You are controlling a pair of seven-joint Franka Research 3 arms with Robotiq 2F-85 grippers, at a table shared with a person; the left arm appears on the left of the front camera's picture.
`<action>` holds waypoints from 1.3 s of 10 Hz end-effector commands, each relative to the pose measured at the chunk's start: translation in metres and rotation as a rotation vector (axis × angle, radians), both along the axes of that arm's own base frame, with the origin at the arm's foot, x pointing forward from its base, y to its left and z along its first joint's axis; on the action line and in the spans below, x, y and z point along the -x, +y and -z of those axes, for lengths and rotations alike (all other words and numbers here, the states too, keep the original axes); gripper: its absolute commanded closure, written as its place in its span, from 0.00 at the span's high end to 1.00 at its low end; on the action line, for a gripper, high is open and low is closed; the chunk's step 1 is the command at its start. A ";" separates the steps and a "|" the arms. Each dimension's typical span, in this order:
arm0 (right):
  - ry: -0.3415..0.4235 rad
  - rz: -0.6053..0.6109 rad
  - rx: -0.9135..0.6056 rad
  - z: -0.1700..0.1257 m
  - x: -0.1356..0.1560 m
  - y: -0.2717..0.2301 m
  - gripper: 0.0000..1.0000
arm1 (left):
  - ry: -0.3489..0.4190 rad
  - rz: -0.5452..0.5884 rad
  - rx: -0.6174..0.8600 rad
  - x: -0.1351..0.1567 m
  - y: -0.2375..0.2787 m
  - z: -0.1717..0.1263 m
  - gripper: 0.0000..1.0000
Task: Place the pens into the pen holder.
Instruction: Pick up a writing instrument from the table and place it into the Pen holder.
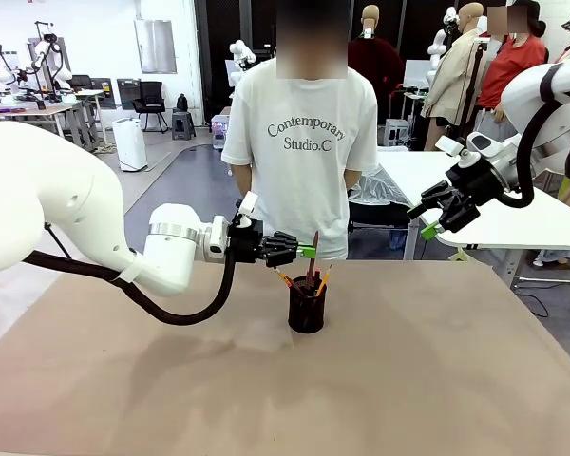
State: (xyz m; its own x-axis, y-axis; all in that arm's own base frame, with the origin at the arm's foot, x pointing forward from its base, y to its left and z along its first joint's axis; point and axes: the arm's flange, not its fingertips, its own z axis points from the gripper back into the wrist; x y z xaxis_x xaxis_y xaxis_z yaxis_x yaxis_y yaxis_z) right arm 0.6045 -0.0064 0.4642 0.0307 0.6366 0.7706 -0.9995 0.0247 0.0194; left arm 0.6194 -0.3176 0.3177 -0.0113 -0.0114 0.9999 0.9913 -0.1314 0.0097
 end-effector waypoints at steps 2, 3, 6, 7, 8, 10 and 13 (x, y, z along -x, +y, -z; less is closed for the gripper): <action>-0.009 0.000 0.006 -0.003 0.000 0.000 1.00 | 0.019 0.000 -0.008 -0.003 -0.002 -0.002 0.39; -0.009 0.000 0.006 -0.003 0.000 0.000 1.00 | 0.027 -0.003 -0.008 -0.003 0.001 -0.003 0.58; -0.009 0.000 0.006 -0.003 0.000 0.000 1.00 | 0.028 -0.002 -0.004 -0.002 0.002 -0.005 1.00; -0.009 0.000 0.006 -0.003 0.000 0.000 1.00 | 0.030 -0.002 -0.007 -0.002 0.004 -0.005 1.00; -0.009 0.000 0.006 -0.003 0.000 0.000 1.00 | 0.028 -0.004 -0.010 -0.001 0.004 -0.006 1.00; -0.009 0.000 0.006 -0.003 0.000 0.000 1.00 | 0.015 -0.005 -0.015 0.001 0.006 -0.009 1.00; -0.009 0.000 0.006 -0.003 0.000 0.000 1.00 | 0.016 -0.007 -0.004 -0.002 0.003 -0.003 1.00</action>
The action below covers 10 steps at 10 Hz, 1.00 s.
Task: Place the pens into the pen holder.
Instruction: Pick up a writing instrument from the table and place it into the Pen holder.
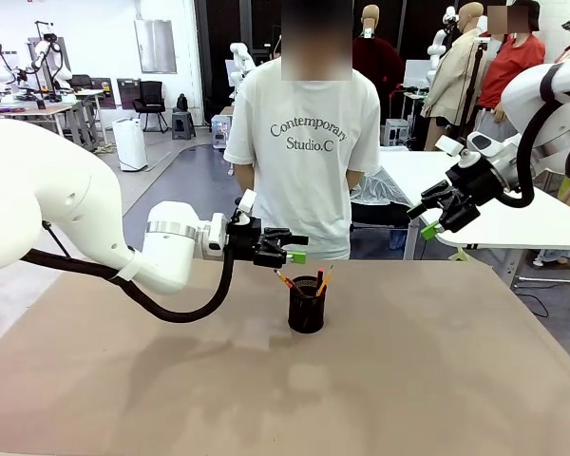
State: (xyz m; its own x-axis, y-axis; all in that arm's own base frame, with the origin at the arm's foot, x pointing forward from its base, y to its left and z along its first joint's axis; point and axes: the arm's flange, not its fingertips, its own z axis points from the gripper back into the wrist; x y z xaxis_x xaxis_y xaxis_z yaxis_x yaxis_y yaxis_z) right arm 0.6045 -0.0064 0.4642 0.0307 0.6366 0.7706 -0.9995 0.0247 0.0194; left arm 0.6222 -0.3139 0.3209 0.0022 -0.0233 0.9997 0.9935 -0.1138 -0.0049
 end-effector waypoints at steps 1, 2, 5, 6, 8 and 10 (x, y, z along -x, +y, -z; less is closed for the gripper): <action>-0.009 0.000 0.006 -0.003 0.000 0.000 1.00 | 0.002 0.010 0.008 0.001 -0.001 0.000 1.00; -0.009 0.000 0.006 -0.003 0.000 0.000 1.00 | 0.002 0.010 0.008 0.001 -0.001 0.000 1.00; -0.009 0.000 0.006 -0.003 0.000 0.000 1.00 | 0.002 0.010 0.008 0.001 -0.001 0.000 1.00; -0.009 0.000 0.006 -0.003 0.000 0.000 1.00 | 0.004 0.005 0.002 0.001 -0.002 0.002 1.00; -0.009 0.000 0.006 -0.003 0.000 0.000 1.00 | 0.003 0.041 -0.104 0.001 0.027 -0.010 1.00; -0.009 0.000 0.006 -0.003 0.000 0.000 1.00 | -0.013 0.025 -0.208 0.008 0.055 -0.022 1.00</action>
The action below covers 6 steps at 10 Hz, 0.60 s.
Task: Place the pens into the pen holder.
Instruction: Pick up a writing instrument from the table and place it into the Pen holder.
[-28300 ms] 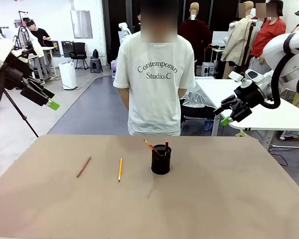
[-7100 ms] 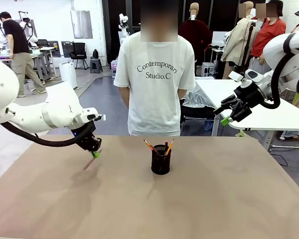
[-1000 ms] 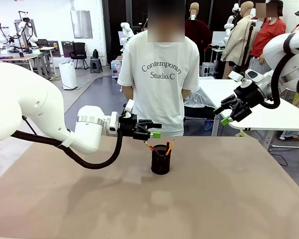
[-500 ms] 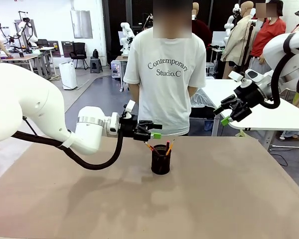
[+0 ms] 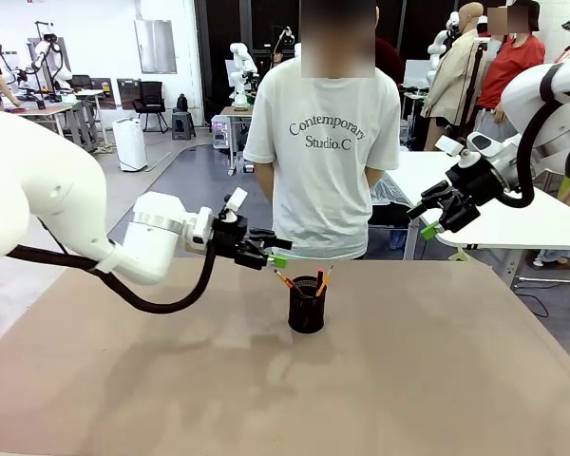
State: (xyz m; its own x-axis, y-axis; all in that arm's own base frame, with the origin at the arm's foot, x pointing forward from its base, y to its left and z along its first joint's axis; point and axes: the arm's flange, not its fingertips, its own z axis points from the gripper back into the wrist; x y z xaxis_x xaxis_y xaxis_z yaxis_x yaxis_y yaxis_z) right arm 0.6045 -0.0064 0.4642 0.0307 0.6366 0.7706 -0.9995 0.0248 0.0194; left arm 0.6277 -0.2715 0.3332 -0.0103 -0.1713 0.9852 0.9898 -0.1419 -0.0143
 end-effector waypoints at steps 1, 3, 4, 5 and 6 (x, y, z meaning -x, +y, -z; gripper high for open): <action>-0.009 0.000 0.006 -0.003 0.000 0.000 1.00 | -0.013 -0.034 -0.081 0.020 0.025 -0.014 1.00; -0.009 0.000 0.006 -0.003 0.000 0.000 1.00 | -0.029 -0.063 -0.173 0.033 0.064 -0.030 1.00; -0.009 0.000 0.006 -0.003 0.000 0.000 1.00 | -0.016 -0.070 -0.241 0.039 0.080 -0.037 1.00; -0.009 0.000 0.006 -0.003 0.000 0.000 1.00 | -0.006 -0.106 -0.322 0.042 0.098 -0.045 1.00; -0.009 0.000 0.006 -0.003 0.000 0.000 1.00 | -0.017 -0.153 -0.403 0.049 0.114 -0.053 1.00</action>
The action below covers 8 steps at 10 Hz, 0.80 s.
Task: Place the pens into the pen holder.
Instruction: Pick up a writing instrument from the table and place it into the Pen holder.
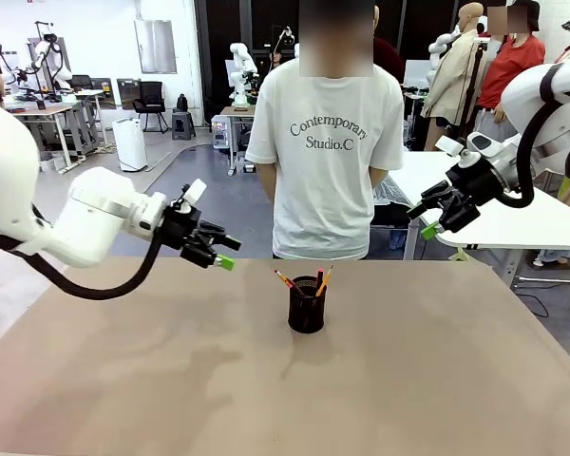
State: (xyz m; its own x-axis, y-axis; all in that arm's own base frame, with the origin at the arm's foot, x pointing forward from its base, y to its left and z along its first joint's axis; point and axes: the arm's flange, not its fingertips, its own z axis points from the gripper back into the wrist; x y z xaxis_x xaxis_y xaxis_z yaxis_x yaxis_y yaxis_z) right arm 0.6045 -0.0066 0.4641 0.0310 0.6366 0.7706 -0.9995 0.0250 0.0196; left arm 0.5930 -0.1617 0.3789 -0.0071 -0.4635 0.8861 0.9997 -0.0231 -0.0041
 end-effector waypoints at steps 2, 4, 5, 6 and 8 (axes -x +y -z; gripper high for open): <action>-0.009 0.000 0.006 -0.003 0.000 0.001 1.00 | -0.009 -0.111 -0.166 0.023 0.031 -0.024 1.00; -0.009 0.000 0.006 -0.003 0.000 0.001 1.00 | -0.017 -0.123 -0.230 0.029 0.046 -0.041 1.00; -0.009 0.000 0.006 -0.003 0.000 0.001 1.00 | -0.020 -0.113 -0.261 0.029 0.050 -0.050 1.00; -0.009 0.000 0.006 -0.003 0.000 0.001 1.00 | -0.028 -0.122 -0.280 0.030 0.053 -0.056 1.00; -0.009 0.000 0.006 -0.003 0.000 0.001 1.00 | -0.063 -0.160 -0.285 0.031 0.064 -0.066 1.00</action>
State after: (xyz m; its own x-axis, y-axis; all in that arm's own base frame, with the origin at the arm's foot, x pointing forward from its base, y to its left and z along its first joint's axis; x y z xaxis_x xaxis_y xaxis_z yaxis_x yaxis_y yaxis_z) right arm 0.6045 -0.0067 0.4642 0.0311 0.6366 0.7706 -0.9995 0.0252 0.0195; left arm 0.5670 -0.1026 0.4414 0.0229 -0.6810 0.7319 0.9928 0.1019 0.0637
